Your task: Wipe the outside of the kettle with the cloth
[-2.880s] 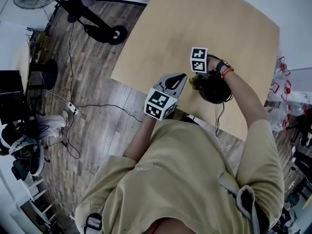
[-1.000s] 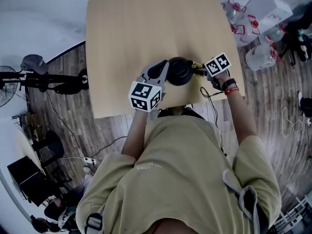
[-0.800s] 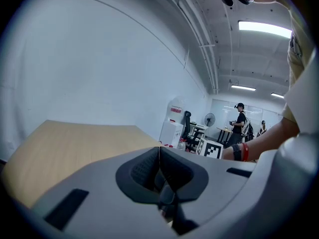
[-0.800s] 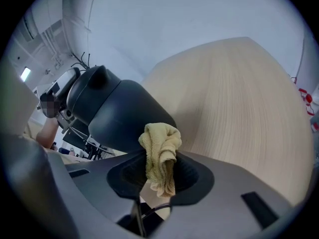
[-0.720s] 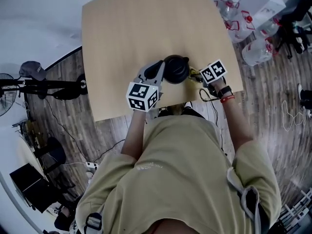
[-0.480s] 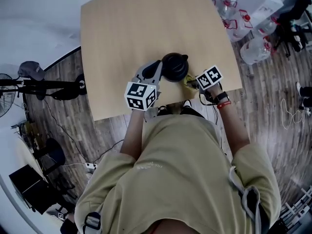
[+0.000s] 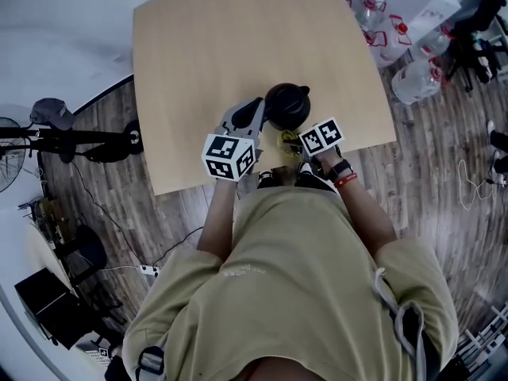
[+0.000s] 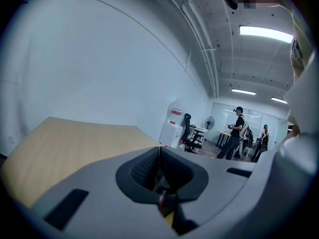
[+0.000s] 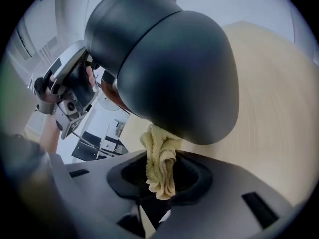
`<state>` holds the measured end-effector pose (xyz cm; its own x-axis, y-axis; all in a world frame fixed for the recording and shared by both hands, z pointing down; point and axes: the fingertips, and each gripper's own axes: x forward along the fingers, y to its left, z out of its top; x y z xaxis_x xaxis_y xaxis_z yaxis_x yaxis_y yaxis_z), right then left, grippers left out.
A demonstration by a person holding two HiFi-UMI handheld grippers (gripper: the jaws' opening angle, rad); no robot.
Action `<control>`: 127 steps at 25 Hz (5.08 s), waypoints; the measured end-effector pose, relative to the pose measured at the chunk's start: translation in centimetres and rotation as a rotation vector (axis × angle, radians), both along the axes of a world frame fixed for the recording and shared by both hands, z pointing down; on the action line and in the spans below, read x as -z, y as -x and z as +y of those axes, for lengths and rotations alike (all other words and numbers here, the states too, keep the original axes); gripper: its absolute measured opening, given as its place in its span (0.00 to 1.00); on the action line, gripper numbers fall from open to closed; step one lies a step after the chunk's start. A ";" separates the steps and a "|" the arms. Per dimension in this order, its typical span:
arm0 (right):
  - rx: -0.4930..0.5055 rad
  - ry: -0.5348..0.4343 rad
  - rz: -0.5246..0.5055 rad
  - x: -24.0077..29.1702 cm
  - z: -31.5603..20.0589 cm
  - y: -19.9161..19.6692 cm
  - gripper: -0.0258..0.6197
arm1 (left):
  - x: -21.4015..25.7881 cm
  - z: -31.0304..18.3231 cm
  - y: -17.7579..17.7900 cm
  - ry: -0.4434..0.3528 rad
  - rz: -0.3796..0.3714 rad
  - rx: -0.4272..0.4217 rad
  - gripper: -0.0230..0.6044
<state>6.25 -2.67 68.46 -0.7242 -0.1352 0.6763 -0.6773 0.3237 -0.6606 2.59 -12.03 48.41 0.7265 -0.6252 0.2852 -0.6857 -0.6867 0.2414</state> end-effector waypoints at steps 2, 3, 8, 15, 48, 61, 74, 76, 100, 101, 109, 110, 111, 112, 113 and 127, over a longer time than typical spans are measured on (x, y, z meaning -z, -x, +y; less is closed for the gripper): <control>-0.032 -0.006 -0.003 0.1 -0.5 0.9 0.24 | 0.1 0.1 0.3 0.002 0.004 0.006 0.08; -0.052 -0.010 -0.011 0.2 -0.6 1.3 0.24 | 0.1 0.1 0.6 0.003 0.003 0.011 0.08; -0.129 -0.065 -0.078 1.5 -2.0 3.5 0.24 | 0.1 -0.1 2.3 0.013 0.017 0.045 0.08; -0.131 -0.102 -0.065 1.9 -2.3 4.8 0.24 | -0.4 -0.6 3.5 0.014 0.022 0.066 0.08; 0.447 -0.293 0.339 6.6 -22.3 -4.6 0.24 | 0.4 -4.3 12.3 0.013 -0.023 0.272 0.08; 1.287 -0.081 0.216 3.1 -15.9 13.4 0.24 | -0.9 -3.1 16.7 0.053 -0.026 0.409 0.08; 1.552 0.177 0.376 -3.0 -13.9 12.1 0.24 | -2.8 -2.3 17.3 0.099 -0.010 0.432 0.08; 1.500 0.181 0.385 -3.8 -15.5 11.5 0.24 | -3.0 -2.7 17.0 0.106 -0.012 0.428 0.08; 0.908 0.092 0.248 -2.4 -22.5 -0.3 0.24 | -3.2 -3.8 8.6 0.106 -0.056 0.226 0.08; 0.879 0.087 0.240 -2.3 -22.3 -1.2 0.24 | -3.1 -3.8 8.1 0.103 -0.055 0.215 0.08; 0.696 0.077 0.208 -2.5 -17.2 -8.0 0.24 | -2.4 -3.7 4.2 0.082 -0.044 0.128 0.08; 0.644 0.066 0.195 -2.5 -16.8 -8.3 0.24 | -2.4 -3.6 3.9 0.080 -0.044 0.120 0.08; 0.597 0.054 0.186 -2.4 -16.4 -8.5 0.24 | -2.3 -3.4 3.6 0.077 -0.044 0.113 0.08; 0.558 0.042 0.181 -2.4 -15.8 -8.7 0.24 | -2.4 -3.2 3.3 0.075 -0.044 0.106 0.08; 0.524 0.033 0.178 -2.5 -15.3 -9.0 0.24 | -2.4 -3.0 3.0 0.074 -0.043 0.100 0.08; 0.148 0.003 0.163 -2.5 -6.1 -10.3 0.24 | -2.0 -0.5 0.2 0.051 -0.047 0.038 0.08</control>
<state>16.57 -8.79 71.00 -0.6173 -0.0329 0.7861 -0.7203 0.4255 -0.5478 2.40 -12.49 50.40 0.6879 -0.6356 0.3505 -0.7221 -0.6479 0.2425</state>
